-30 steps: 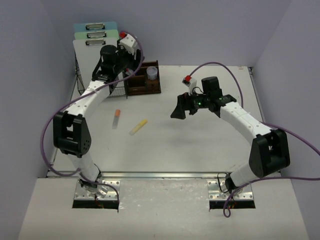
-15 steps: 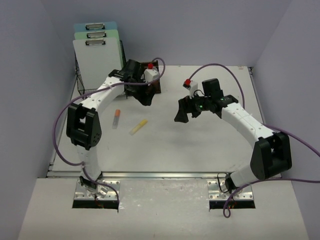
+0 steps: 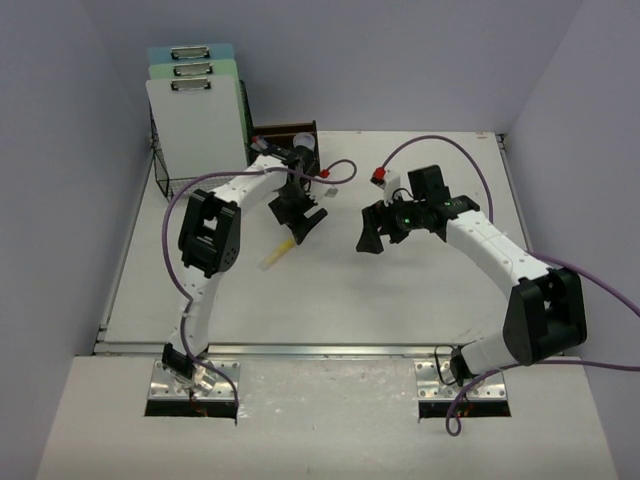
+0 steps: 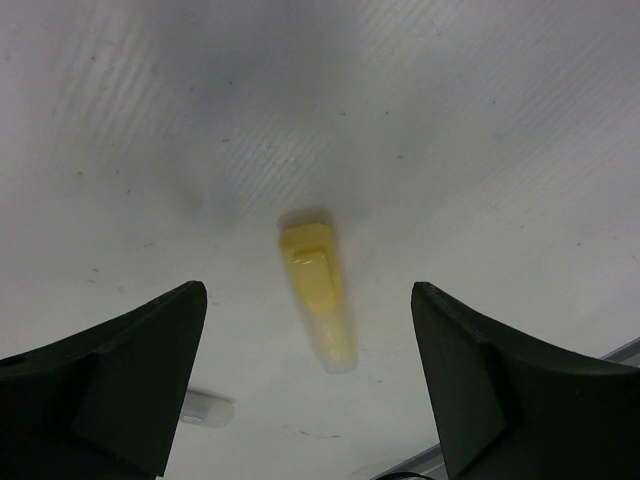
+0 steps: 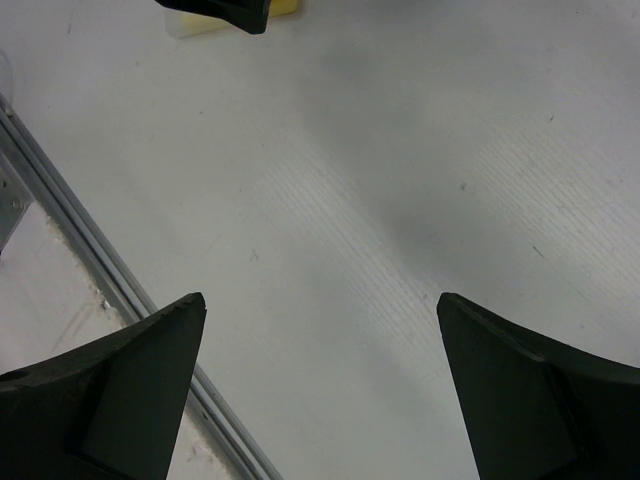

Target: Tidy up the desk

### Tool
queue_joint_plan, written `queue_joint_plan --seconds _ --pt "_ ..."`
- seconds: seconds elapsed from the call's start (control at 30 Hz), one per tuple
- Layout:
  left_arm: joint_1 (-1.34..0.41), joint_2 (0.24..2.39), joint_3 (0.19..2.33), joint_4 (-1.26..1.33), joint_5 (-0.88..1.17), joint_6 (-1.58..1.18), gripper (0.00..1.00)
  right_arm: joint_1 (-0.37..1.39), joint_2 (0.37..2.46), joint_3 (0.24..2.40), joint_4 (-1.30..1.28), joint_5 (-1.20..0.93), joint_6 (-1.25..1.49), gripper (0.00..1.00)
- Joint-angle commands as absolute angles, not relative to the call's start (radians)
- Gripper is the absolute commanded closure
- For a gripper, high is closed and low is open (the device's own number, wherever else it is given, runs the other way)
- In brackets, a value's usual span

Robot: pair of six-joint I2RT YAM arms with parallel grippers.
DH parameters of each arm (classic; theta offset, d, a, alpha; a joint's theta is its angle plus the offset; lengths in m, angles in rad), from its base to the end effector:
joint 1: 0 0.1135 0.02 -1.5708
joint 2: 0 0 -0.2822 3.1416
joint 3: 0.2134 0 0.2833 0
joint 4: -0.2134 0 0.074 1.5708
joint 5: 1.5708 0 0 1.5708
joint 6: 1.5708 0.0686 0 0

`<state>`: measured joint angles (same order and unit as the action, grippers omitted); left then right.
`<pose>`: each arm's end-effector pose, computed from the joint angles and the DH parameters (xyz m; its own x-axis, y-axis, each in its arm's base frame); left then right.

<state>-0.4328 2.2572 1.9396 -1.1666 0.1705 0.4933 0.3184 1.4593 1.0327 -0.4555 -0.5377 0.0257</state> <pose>0.4425 -0.2173 0.1612 -0.5945 0.7888 -0.1562 0.8041 0.5847 -0.1079 0.3214 0.1429 0.2314 -0.7479 -0.2233 -0.6252 -0.5590 0.7198 0.4116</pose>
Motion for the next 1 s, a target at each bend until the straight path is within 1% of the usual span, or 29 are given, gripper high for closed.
queue_joint_plan --seconds 0.0,0.33,0.5,0.6,0.77,0.97 --pt "-0.446 2.28 1.974 -1.218 0.096 0.485 0.19 0.307 1.425 1.029 -0.434 -0.543 0.009 0.01" --pt "-0.463 2.366 1.966 -1.185 0.033 0.444 0.19 0.302 1.427 1.017 -0.425 -0.559 0.023 0.01" --pt "-0.472 2.381 1.95 -1.147 0.01 0.411 0.23 0.295 1.419 1.008 -0.423 -0.556 0.022 0.01" --pt "-0.48 2.376 1.937 -1.135 0.016 0.399 0.31 0.293 1.417 1.006 -0.42 -0.559 0.02 0.01" --pt "-0.498 2.347 1.906 -1.138 0.044 0.386 0.56 0.291 1.42 1.009 -0.416 -0.569 0.021 0.01" --pt "-0.518 2.318 1.898 -1.176 0.082 0.357 0.8 0.291 1.42 1.018 -0.423 -0.575 0.019 0.01"
